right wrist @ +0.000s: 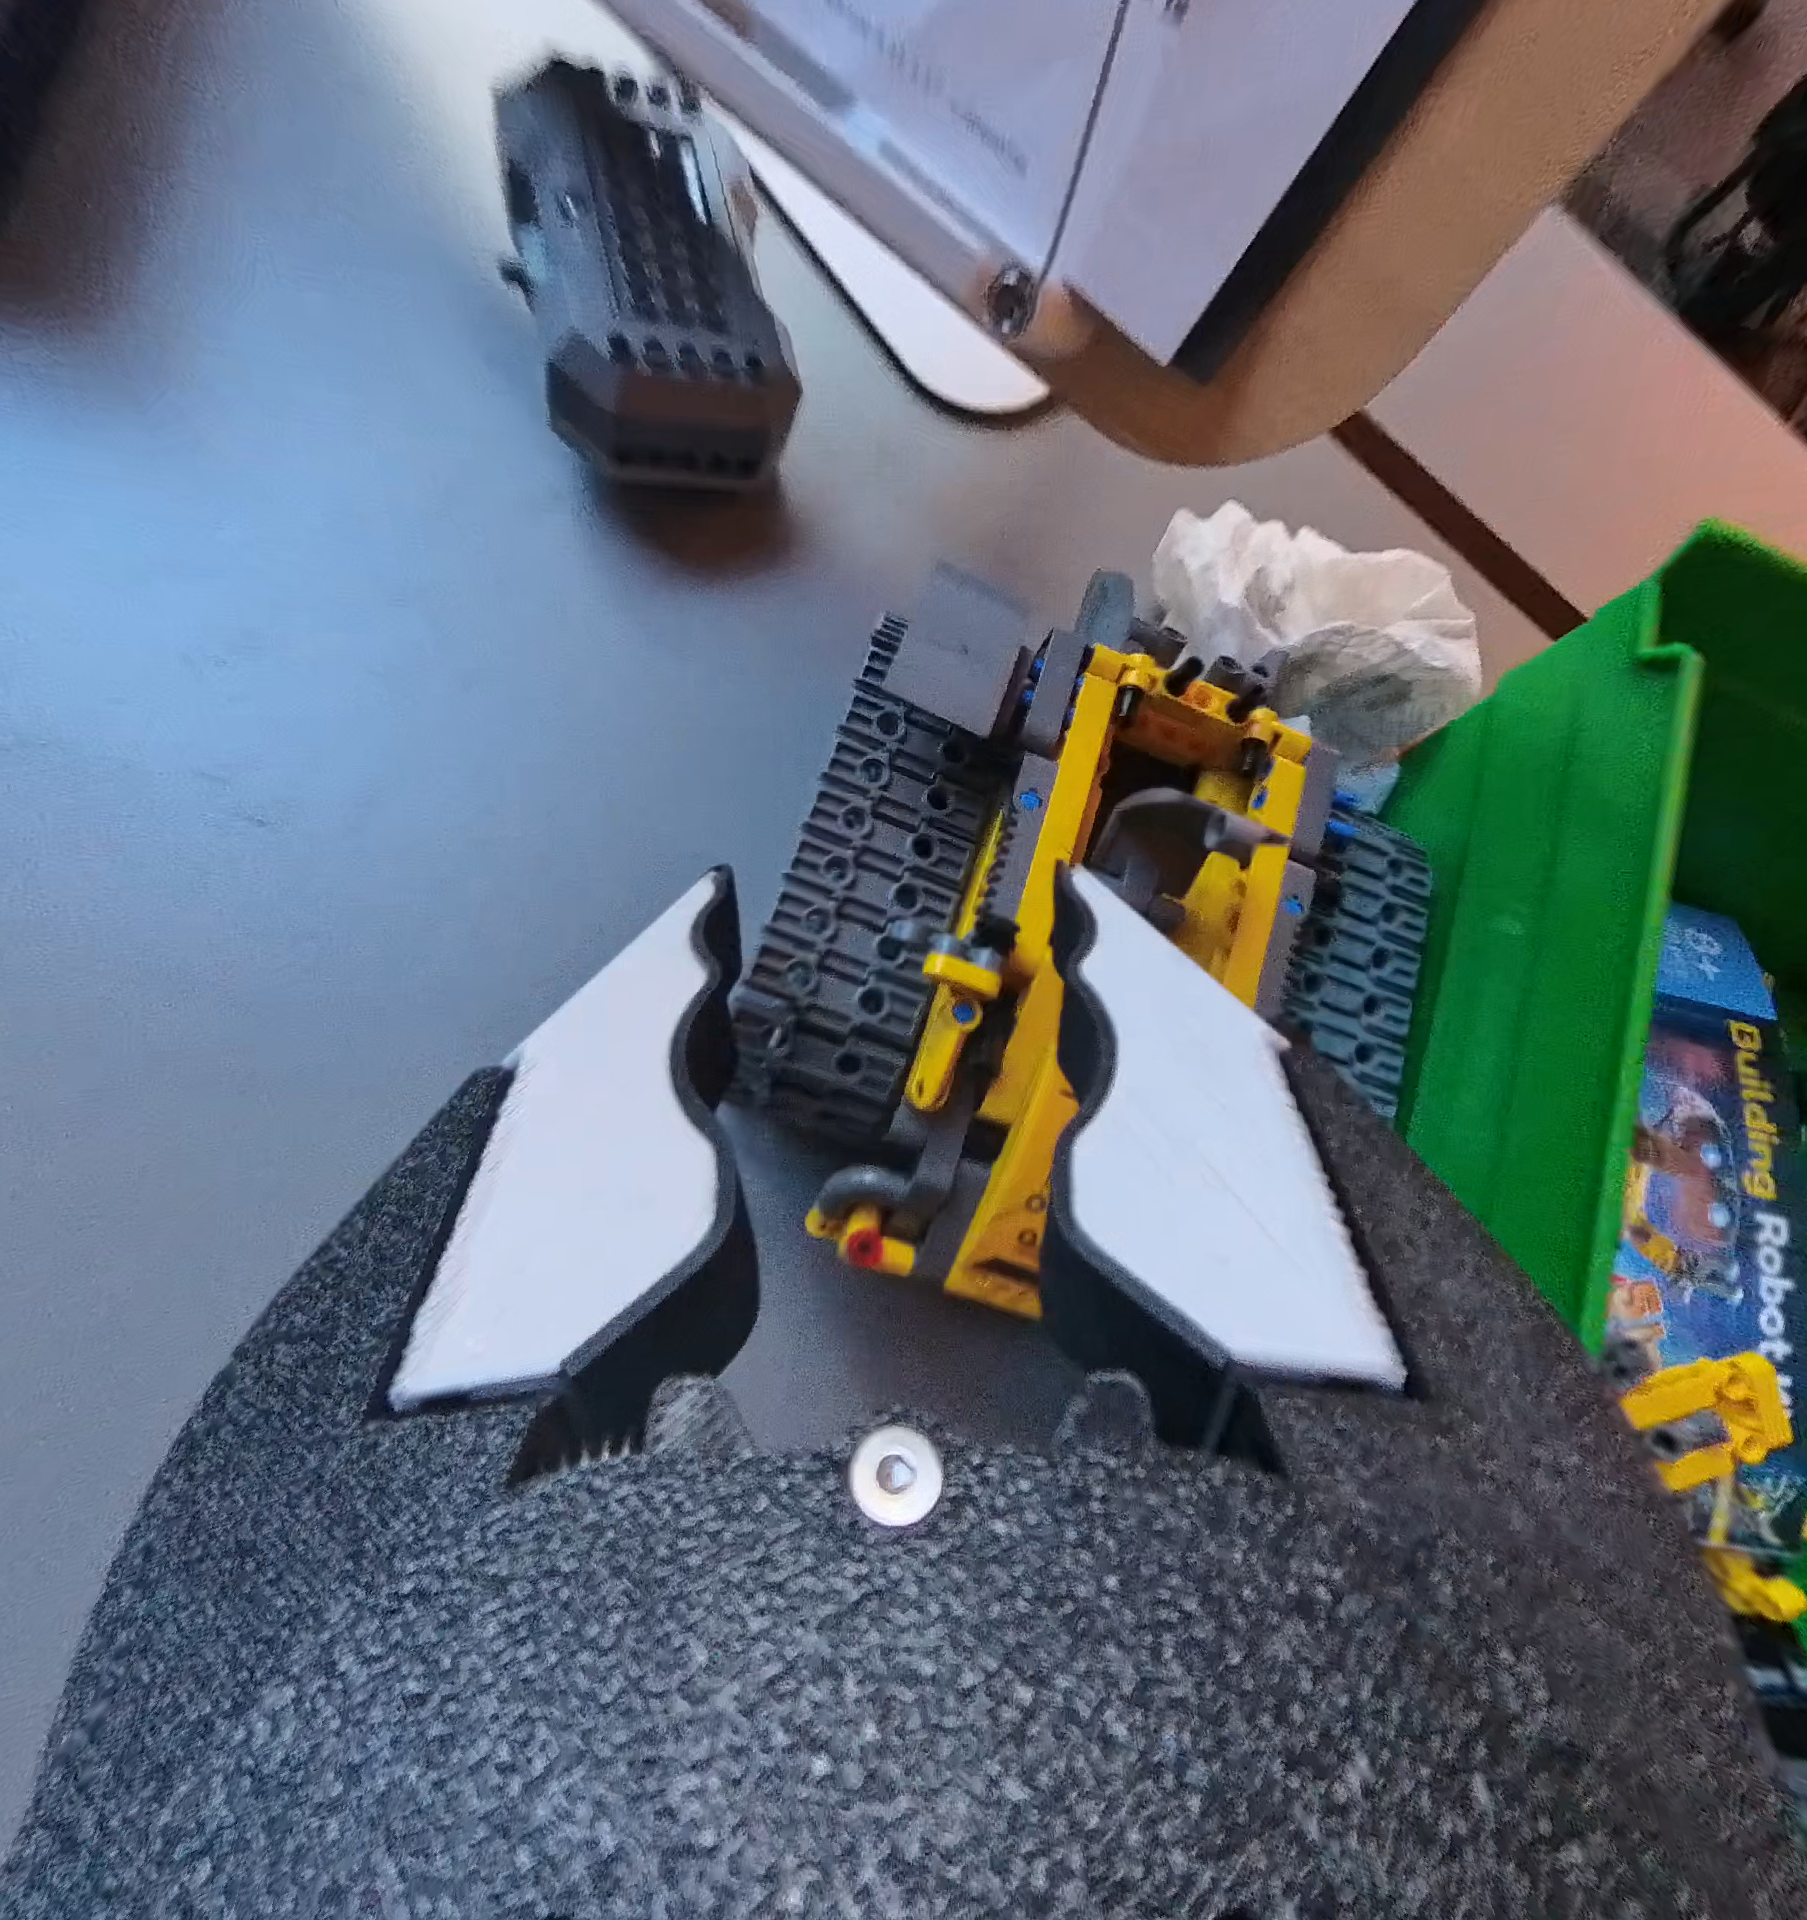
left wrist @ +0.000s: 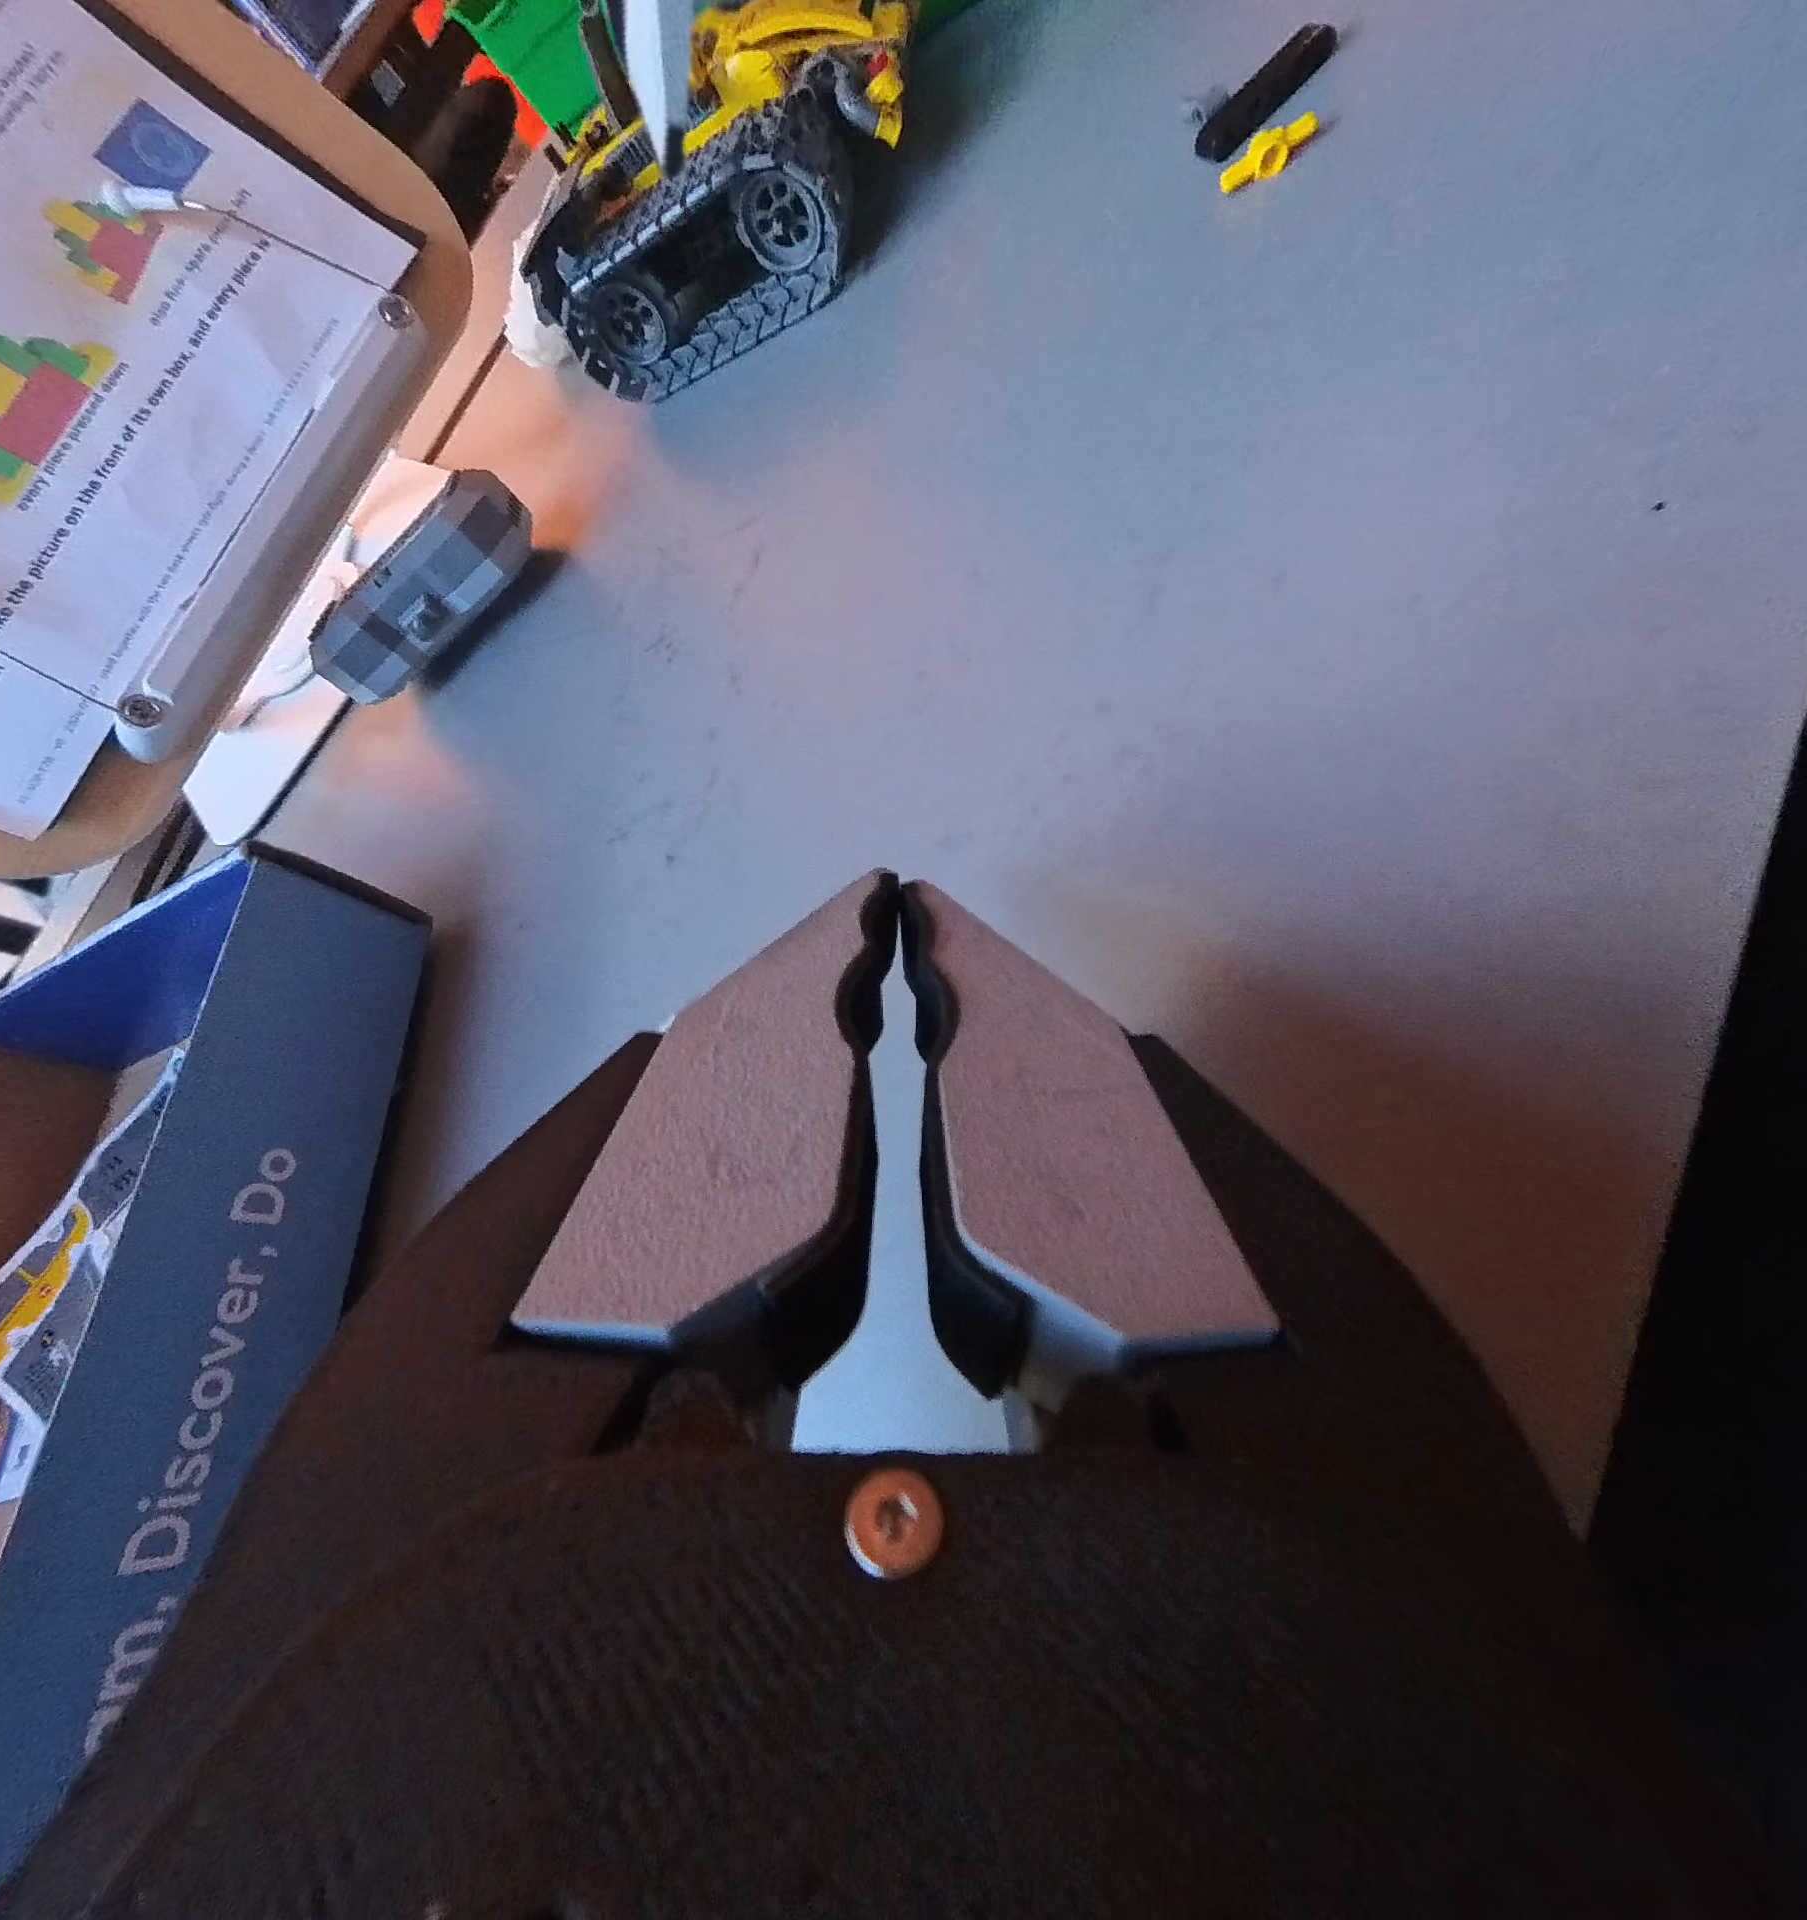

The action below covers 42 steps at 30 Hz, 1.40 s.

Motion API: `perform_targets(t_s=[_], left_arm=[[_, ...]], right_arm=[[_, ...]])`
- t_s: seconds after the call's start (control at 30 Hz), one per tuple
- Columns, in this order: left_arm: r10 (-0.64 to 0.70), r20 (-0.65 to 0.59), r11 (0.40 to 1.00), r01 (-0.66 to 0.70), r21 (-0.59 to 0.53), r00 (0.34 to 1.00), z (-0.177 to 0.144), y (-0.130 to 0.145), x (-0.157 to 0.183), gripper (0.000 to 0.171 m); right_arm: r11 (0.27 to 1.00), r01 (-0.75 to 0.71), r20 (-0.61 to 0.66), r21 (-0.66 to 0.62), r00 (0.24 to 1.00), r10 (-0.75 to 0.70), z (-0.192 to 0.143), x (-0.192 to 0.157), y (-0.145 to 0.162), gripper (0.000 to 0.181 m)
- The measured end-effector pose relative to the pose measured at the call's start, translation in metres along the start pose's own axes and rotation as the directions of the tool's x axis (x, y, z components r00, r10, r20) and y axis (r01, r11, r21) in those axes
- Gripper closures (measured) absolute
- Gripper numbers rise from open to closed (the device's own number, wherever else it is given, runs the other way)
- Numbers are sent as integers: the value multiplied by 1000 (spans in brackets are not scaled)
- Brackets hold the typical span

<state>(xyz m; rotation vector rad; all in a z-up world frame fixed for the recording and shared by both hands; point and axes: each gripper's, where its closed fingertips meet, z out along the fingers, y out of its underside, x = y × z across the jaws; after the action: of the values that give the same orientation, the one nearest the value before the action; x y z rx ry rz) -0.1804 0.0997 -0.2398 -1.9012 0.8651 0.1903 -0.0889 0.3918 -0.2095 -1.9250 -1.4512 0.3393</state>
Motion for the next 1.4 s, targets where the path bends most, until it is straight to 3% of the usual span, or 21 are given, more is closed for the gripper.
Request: perform_targets(t_s=[0.07,0.1,0.13,0.2,0.33,0.37,0.43,0.53,0.7,0.77,0.93,1.13,1.33,1.4], left_arm=[[11,12,1000,-11,5,1000,-1,-1,0,171],[11,20,1000,-12,11,1000,-1,-1,-1,171],[10,22,1000,-10,17,1000,-2,-2,-1,171],[-3,25,1000,2,29,1000,-3,-3,-3,171],[-26,17,999,25,41,1000,-5,-4,-5,171],[-27,16,999,26,43,1000,-5,-5,-5,171],[-31,16,999,30,33,999,-4,-3,-5,171],[-37,13,999,37,20,999,-2,-2,-5,171],[-39,13,999,39,19,999,-2,-2,-6,171],[-34,14,999,34,20,999,-2,-2,-5,171],[-37,6,999,37,14,999,-1,-1,-5,171],[-44,10,999,44,17,999,-2,-2,-6,171],[-60,16,997,60,40,998,-4,-4,-8,169],[-103,16,993,102,50,995,-6,-5,-12,164]], right_arm=[[999,18,33,-40,999,-17,13,-4,3,127],[999,32,95,-40,995,-28,12,-15,3,141],[997,30,214,-77,977,-13,12,-35,9,181],[984,45,328,-170,945,14,17,-61,28,181],[985,157,157,-76,977,-144,11,-57,17,181],[989,143,115,-48,984,-137,7,-50,9,179],[996,82,17,-31,996,-82,1,-26,-2,150],[996,-29,13,-81,999,30,5,-5,-3,113],[981,-5,-34,-196,999,-2,28,12,13,97],[977,48,-10,-207,999,-51,27,5,14,106],[959,189,89,-213,981,-174,16,-23,18,107],[906,417,316,-75,871,-375,-11,-103,20,108],[731,649,490,208,578,-653,-48,-204,28,109],[701,682,482,207,553,-680,-57,-217,27,113]])
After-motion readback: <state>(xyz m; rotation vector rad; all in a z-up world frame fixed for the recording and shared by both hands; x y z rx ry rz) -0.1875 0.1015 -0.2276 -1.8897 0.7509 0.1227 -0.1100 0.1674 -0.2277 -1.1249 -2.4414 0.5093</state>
